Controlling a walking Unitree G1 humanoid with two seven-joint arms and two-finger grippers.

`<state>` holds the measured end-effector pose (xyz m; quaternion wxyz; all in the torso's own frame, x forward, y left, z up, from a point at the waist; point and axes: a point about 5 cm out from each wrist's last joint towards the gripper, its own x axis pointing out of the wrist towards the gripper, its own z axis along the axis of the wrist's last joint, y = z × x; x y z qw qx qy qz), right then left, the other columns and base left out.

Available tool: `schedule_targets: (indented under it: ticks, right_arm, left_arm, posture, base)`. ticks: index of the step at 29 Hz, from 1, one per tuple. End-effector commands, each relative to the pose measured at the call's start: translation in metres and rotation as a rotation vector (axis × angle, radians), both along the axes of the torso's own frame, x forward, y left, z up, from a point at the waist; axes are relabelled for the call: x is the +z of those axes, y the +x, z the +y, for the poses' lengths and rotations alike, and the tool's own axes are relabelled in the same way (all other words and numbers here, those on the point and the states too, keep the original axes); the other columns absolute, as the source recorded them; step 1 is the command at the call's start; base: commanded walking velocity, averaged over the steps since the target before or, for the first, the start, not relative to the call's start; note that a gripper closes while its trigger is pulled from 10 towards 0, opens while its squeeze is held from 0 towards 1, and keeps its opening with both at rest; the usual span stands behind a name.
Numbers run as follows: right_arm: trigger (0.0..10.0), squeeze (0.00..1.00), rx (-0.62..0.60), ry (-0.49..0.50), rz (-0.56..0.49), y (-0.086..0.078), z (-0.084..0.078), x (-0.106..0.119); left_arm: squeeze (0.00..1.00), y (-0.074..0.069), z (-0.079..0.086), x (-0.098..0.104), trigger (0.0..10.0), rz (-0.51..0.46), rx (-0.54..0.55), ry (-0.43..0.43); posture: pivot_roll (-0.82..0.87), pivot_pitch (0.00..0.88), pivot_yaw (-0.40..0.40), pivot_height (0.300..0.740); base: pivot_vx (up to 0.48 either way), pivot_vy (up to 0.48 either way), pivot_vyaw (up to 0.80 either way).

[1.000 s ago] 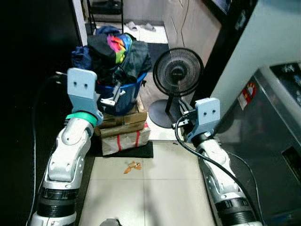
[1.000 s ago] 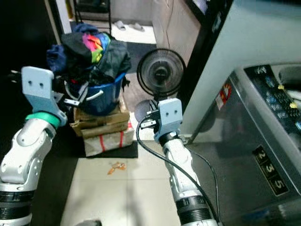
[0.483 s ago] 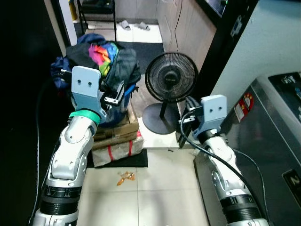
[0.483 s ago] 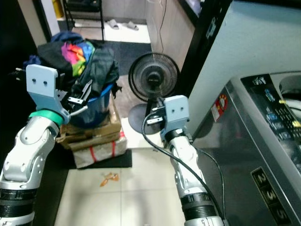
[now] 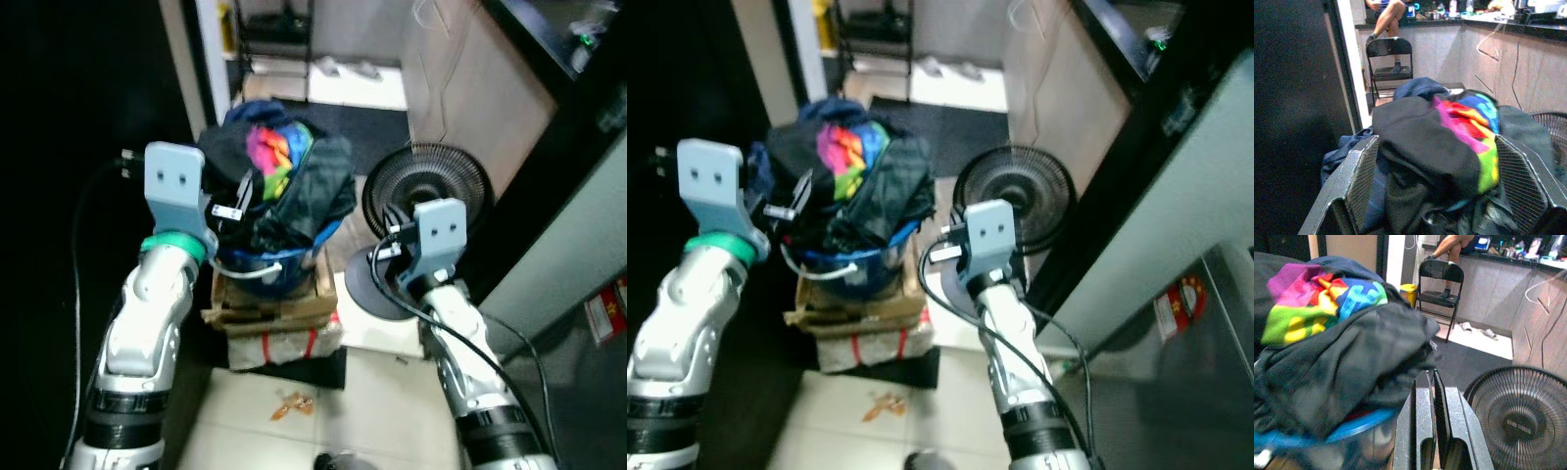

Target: Clothes washing

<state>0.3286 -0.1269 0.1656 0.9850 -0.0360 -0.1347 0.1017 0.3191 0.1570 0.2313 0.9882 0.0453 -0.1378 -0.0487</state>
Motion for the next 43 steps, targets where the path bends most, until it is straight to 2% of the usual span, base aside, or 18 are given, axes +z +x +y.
schedule_targets:
  ticks: [1, 16, 18, 21, 22, 24, 25, 26, 27, 29, 30, 31, 32, 33, 35, 39, 41, 43]
  right_arm:
    - [10.0, 0.00, 0.007, 0.006, 0.021, -0.001, 0.003, -0.004]
    - [10.0, 0.00, -0.001, 0.002, 0.022, -0.001, 0.001, -0.005]
    - [10.0, 0.00, -0.004, 0.001, 0.021, -0.001, 0.000, -0.004]
    - [10.0, 0.00, -0.008, -0.062, -0.008, 0.002, -0.003, 0.000]
    - [10.0, 0.00, -0.015, -0.076, -0.016, 0.003, -0.005, 0.001]
    - [10.0, 0.00, -0.031, -0.080, -0.020, 0.007, -0.011, 0.004]
    - [10.0, 0.00, -0.031, -0.080, -0.020, 0.007, -0.011, 0.004]
    - [10.0, 0.00, -0.041, -0.080, -0.021, 0.009, -0.014, 0.006]
    - [10.0, 0.00, -0.048, -0.080, -0.021, 0.011, -0.017, 0.008]
    - [10.0, 0.00, -0.048, -0.080, -0.021, 0.011, -0.017, 0.008]
    - [10.0, 0.00, -0.054, -0.081, -0.022, 0.013, -0.020, 0.010]
    - [10.0, 0.00, -0.054, -0.081, -0.022, 0.013, -0.020, 0.010]
    - [10.0, 0.00, -0.064, -0.084, -0.024, 0.016, -0.026, 0.014]
    - [10.0, 0.00, -0.067, -0.084, -0.024, 0.017, -0.028, 0.015]
    - [10.0, 0.00, -0.069, -0.083, -0.025, 0.017, -0.029, 0.015]
    - [10.0, 0.00, -0.070, -0.081, -0.026, 0.017, -0.030, 0.016]
    - [10.0, 0.00, -0.069, -0.075, -0.023, 0.017, -0.031, 0.016]
    - [10.0, 0.00, -0.054, -0.074, -0.014, 0.018, -0.027, 0.013]
  left_arm:
    - [0.00, 0.000, 0.002, -0.004, 10.0, 0.014, 0.007, 0.003]
    - [0.00, 0.001, 0.001, -0.004, 10.0, 0.028, 0.005, -0.017]
    - [0.00, 0.002, 0.000, -0.005, 10.0, 0.047, -0.009, -0.035]
    - [0.00, 0.002, -0.006, -0.007, 10.0, 0.097, -0.123, -0.107]
    - [0.00, 0.001, -0.009, -0.006, 10.0, 0.096, -0.165, -0.080]
    - [0.00, -0.004, -0.018, -0.009, 10.0, 0.101, -0.250, 0.062]
    - [0.00, -0.004, -0.018, -0.009, 10.0, 0.101, -0.250, 0.062]
    - [0.00, -0.005, -0.022, -0.011, 10.0, 0.114, -0.286, 0.116]
    - [0.00, -0.006, -0.028, -0.015, 10.0, 0.162, -0.330, 0.115]
    - [0.00, -0.006, -0.028, -0.015, 10.0, 0.162, -0.330, 0.115]
    - [0.00, -0.006, -0.032, -0.017, 10.0, 0.198, -0.356, 0.090]
    - [0.00, -0.006, -0.032, -0.017, 10.0, 0.198, -0.356, 0.090]
    - [0.00, -0.003, -0.032, -0.026, 10.0, 0.303, -0.322, -0.054]
    - [0.00, -0.001, -0.027, -0.033, 10.0, 0.355, -0.272, -0.110]
    - [0.00, 0.000, -0.023, -0.037, 10.0, 0.390, -0.241, -0.143]
    - [0.00, -0.001, -0.017, -0.042, 10.0, 0.416, -0.203, -0.158]
    - [0.00, -0.004, -0.009, -0.047, 10.0, 0.442, -0.170, -0.149]
    - [0.00, -0.013, 0.005, -0.051, 10.0, 0.458, -0.134, -0.114]
  posture:
    - [0.03, 0.049, -0.028, 0.740]
    - [0.02, 0.050, -0.028, 0.740]
    - [0.02, 0.050, -0.027, 0.740]
    - [0.02, 0.051, -0.026, 0.740]
    - [0.02, 0.052, -0.026, 0.740]
    - [0.02, 0.052, -0.028, 0.740]
    - [0.02, 0.052, -0.028, 0.740]
    - [0.02, 0.052, -0.029, 0.740]
    - [0.02, 0.051, -0.029, 0.740]
    - [0.02, 0.051, -0.029, 0.740]
    - [0.02, 0.049, -0.025, 0.740]
    - [0.02, 0.049, -0.025, 0.740]
    - [0.01, 0.048, -0.019, 0.740]
    - [0.01, 0.047, -0.017, 0.740]
    - [0.01, 0.047, -0.017, 0.740]
    - [0.01, 0.046, -0.021, 0.740]
    - [0.02, 0.047, -0.028, 0.740]
    - [0.04, 0.048, -0.034, 0.740]
  base:
    - [0.465, 0.000, 0.00]
    - [0.393, 0.000, 0.00]
    - [0.000, 0.000, 0.00]
    - [0.000, 0.000, 0.00]
    - [0.000, 0.000, 0.00]
    - [0.000, 0.000, 0.00]
    - [0.000, 0.000, 0.00]
    - [0.000, 0.000, 0.00]
    - [0.000, 0.000, 0.00]
    - [0.000, 0.000, 0.00]
    - [0.000, 0.000, 0.00]
    - [0.000, 0.000, 0.00]
    - [0.000, 0.000, 0.00]
    - [0.000, 0.000, 0.00]
    - [0.000, 0.000, 0.00]
    - [0.000, 0.000, 0.00]
    - [0.000, 0.000, 0.00]
    - [0.000, 0.000, 0.00]
